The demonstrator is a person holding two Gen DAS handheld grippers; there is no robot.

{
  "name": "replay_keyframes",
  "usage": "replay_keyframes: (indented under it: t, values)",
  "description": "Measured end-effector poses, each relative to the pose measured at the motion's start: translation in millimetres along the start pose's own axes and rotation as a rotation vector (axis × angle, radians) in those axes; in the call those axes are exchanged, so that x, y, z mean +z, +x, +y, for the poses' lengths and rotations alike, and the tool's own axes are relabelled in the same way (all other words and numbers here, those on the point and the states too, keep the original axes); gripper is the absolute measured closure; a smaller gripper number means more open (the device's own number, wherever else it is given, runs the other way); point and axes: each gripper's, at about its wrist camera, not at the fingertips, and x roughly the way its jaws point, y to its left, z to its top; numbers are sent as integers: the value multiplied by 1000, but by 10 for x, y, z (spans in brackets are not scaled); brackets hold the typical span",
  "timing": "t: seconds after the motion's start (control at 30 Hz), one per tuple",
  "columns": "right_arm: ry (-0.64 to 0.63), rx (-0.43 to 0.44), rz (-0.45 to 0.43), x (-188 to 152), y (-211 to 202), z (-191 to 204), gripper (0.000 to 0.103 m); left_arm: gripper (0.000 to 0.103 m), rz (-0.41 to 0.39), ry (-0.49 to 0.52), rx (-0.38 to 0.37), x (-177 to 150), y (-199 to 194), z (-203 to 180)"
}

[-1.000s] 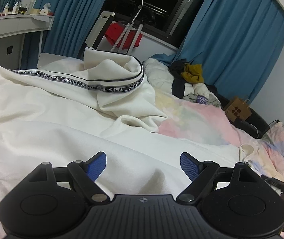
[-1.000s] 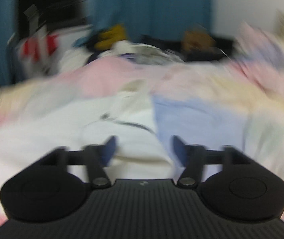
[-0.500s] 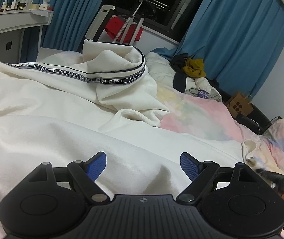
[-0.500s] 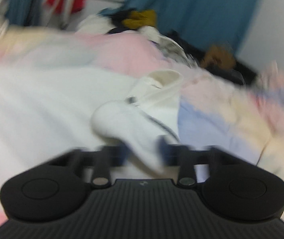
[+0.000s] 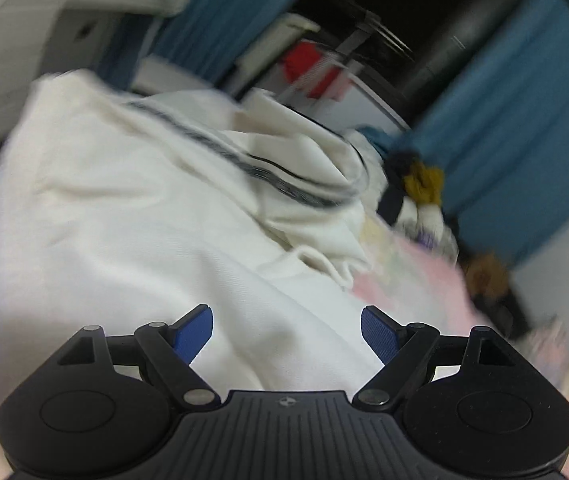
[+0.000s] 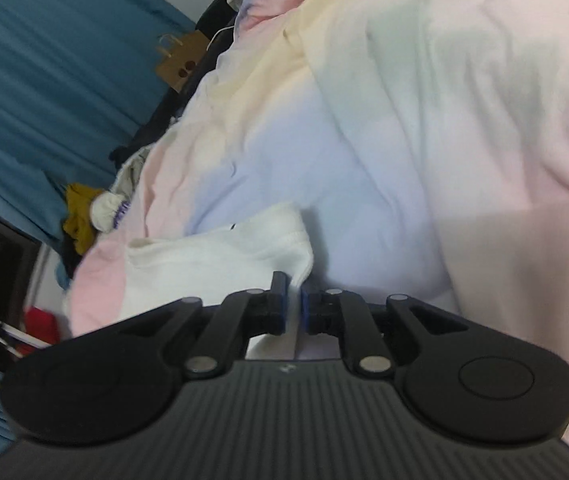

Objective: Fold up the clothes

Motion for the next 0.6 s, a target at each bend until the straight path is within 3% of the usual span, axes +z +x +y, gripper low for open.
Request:
replay_keyframes:
  t: [0.07,0.13,0.17,0.3,0.43,0.57,0.6]
  values:
    - [28,4,16,-15,-10,-59,83,20,27,-117,-23,43,-217,206]
    - [5,7,27,-20,-85,-40,68,20,73,-215,-54,42,-393,397]
    - [-3,6,38,-15,-127,-35,57,20,85,-260,-29,15,-451,480]
    - [26,38,55,6,-348,-80,36,18,146,-388,89,-45,-488,761]
    - [85,88,121,-25,-372,-74,34,14,169,-514,94,-80,-274,901]
    - [95,80,183,-102,-278,-34,35,13,183,-667,176,-244,31,1044]
    - [94,77,194,-118,-259,-25,35,9,151,-687,188,-248,67,1041]
